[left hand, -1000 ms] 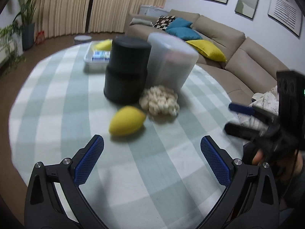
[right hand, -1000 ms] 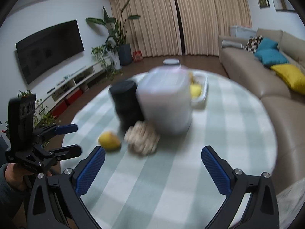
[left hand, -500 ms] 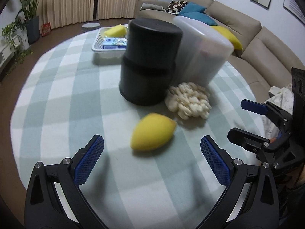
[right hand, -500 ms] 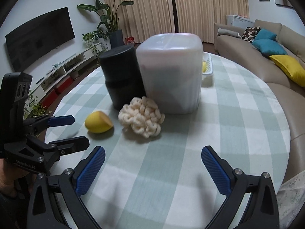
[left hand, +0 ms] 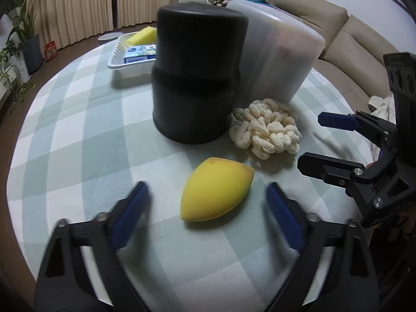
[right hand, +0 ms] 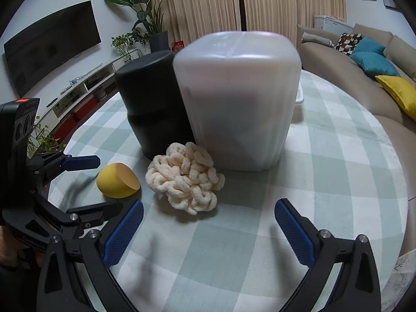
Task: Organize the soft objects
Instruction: 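Move both tools back toward the yellow makeup sponge and cream knotted scrubber, then grasp the yellow makeup sponge with the left tool while the right tool grasps the cream scrubber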
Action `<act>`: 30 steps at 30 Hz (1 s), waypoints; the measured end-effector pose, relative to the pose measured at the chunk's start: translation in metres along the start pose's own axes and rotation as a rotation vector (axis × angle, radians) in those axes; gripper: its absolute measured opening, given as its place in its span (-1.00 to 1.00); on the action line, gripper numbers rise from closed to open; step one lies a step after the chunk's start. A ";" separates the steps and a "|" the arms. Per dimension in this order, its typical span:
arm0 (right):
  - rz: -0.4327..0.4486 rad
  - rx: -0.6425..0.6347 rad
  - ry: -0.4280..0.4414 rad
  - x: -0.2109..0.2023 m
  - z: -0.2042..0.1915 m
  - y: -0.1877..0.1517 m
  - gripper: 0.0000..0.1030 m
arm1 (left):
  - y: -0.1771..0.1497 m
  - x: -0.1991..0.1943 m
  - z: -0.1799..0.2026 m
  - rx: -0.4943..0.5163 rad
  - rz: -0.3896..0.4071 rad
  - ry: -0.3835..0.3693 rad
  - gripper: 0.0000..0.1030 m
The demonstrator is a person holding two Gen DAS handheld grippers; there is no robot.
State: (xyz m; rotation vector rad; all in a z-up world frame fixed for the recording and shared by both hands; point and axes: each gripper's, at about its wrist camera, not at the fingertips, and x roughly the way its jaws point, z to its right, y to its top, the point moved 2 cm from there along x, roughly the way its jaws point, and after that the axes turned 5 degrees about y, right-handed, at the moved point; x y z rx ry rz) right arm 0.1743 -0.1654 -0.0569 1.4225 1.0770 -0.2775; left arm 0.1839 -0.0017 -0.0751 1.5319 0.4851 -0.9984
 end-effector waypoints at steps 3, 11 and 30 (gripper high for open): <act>-0.001 -0.002 0.013 0.002 0.000 0.002 1.00 | 0.001 0.001 -0.001 -0.006 0.006 -0.013 0.52; -0.012 0.007 0.030 0.007 -0.002 0.006 0.98 | 0.002 0.000 -0.004 -0.015 0.014 -0.033 0.40; 0.001 -0.020 0.011 0.020 -0.009 0.013 0.85 | 0.001 -0.002 -0.006 -0.033 0.024 -0.045 -0.06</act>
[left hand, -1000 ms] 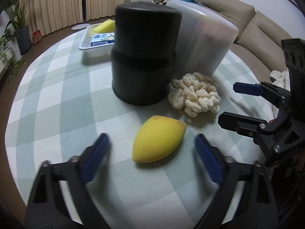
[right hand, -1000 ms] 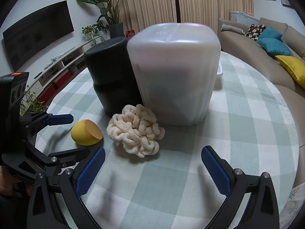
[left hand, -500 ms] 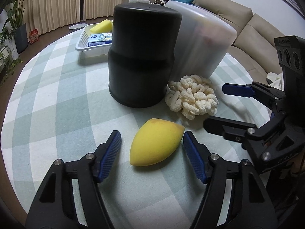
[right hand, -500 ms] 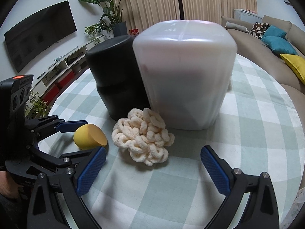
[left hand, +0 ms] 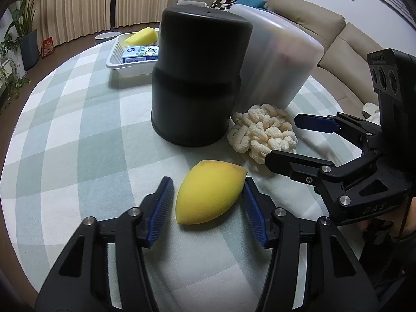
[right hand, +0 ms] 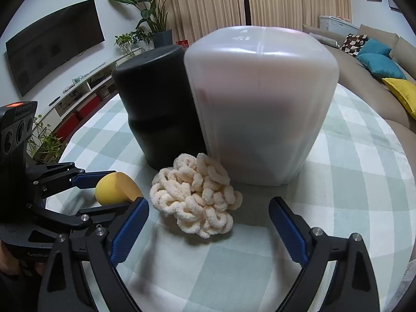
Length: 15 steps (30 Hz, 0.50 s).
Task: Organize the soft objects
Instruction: 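Grasp the yellow makeup sponge with the left tool while the right tool grasps the cream scrubber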
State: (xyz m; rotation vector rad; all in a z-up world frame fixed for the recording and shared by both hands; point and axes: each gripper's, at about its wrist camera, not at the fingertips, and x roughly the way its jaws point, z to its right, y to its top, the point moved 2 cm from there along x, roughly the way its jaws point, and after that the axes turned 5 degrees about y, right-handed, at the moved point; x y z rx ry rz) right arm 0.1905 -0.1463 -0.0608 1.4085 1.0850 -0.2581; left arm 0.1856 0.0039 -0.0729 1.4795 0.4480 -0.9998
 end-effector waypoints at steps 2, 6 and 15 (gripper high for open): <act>-0.002 -0.003 0.009 0.001 -0.001 0.000 0.84 | -0.001 -0.001 0.001 -0.004 0.005 -0.008 -0.11; -0.060 -0.014 0.002 0.013 -0.003 -0.003 0.71 | -0.003 -0.003 0.004 0.003 0.005 0.007 -0.13; -0.057 -0.048 -0.013 0.017 -0.011 0.002 0.21 | -0.004 -0.004 -0.002 -0.049 0.016 -0.003 -0.15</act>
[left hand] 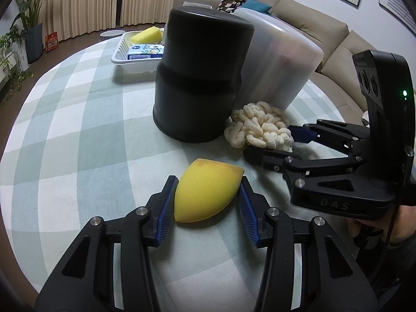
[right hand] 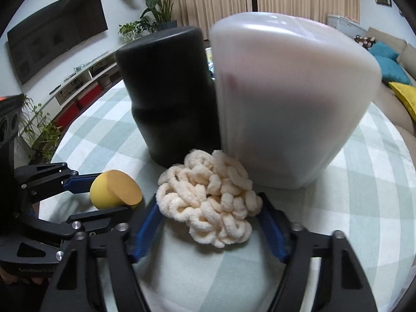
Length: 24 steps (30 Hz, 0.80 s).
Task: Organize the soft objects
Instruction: 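Grasp the yellow makeup sponge with the left tool while the right tool grasps the cream scrubber, then carry the yellow sponge and cream scrubber over the white tray with both tools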
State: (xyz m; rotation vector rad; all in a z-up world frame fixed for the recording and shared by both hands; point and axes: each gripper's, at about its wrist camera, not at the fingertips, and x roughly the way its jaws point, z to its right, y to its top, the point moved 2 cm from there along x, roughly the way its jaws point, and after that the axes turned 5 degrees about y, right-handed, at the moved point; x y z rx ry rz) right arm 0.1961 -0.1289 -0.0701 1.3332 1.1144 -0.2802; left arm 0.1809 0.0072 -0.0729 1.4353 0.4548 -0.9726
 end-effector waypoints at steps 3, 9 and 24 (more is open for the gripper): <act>0.002 -0.006 -0.011 -0.002 0.001 -0.001 -0.11 | -0.001 -0.001 -0.001 -0.011 0.004 0.000 -0.15; 0.001 -0.019 -0.006 -0.011 0.001 -0.010 -0.42 | -0.004 -0.003 -0.003 -0.033 0.012 0.001 -0.18; 0.031 0.015 0.018 -0.082 -0.002 -0.053 -0.45 | -0.022 -0.041 0.010 -0.053 0.056 0.001 -0.19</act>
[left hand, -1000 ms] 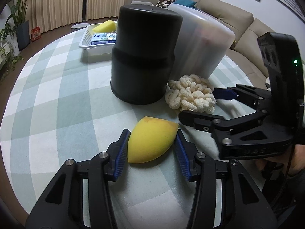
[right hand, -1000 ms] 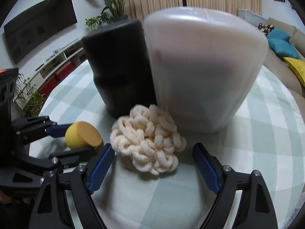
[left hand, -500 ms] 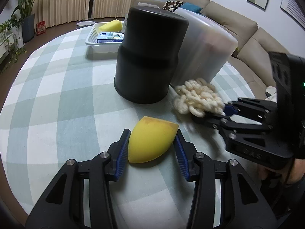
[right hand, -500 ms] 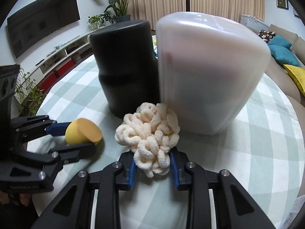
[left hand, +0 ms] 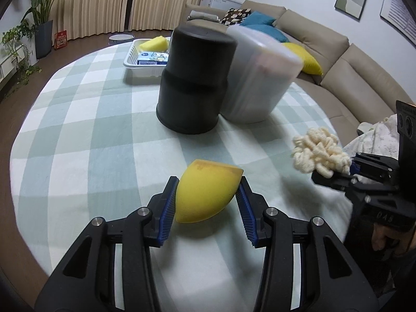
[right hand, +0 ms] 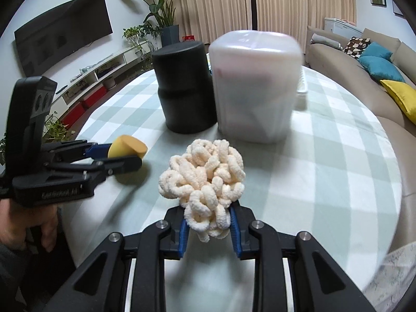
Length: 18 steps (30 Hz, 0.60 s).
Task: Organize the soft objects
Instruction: 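Carry the yellow sponge and cream scrubber over the white tray with both tools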
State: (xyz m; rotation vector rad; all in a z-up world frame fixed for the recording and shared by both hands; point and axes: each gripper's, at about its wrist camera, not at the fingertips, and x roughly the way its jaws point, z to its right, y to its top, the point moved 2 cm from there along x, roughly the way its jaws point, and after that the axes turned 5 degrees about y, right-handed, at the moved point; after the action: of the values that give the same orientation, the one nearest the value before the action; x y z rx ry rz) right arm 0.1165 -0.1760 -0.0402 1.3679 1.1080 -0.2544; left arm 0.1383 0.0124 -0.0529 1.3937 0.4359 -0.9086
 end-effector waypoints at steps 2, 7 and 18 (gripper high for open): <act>0.013 0.013 -0.004 -0.017 0.005 -0.005 -0.45 | -0.002 -0.011 0.003 -0.003 0.011 -0.001 -0.19; 0.053 0.037 -0.021 -0.050 0.014 0.000 -0.45 | 0.013 -0.049 -0.003 -0.019 0.080 0.007 -0.19; 0.216 -0.031 -0.125 -0.135 0.039 0.075 -0.45 | 0.110 -0.128 -0.019 0.066 0.267 0.088 -0.19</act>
State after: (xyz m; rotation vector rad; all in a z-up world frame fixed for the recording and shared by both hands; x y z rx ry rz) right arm 0.1204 -0.2494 0.1010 1.4124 0.8494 -0.1624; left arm 0.1484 0.0591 0.1102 1.5150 0.2791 -0.6512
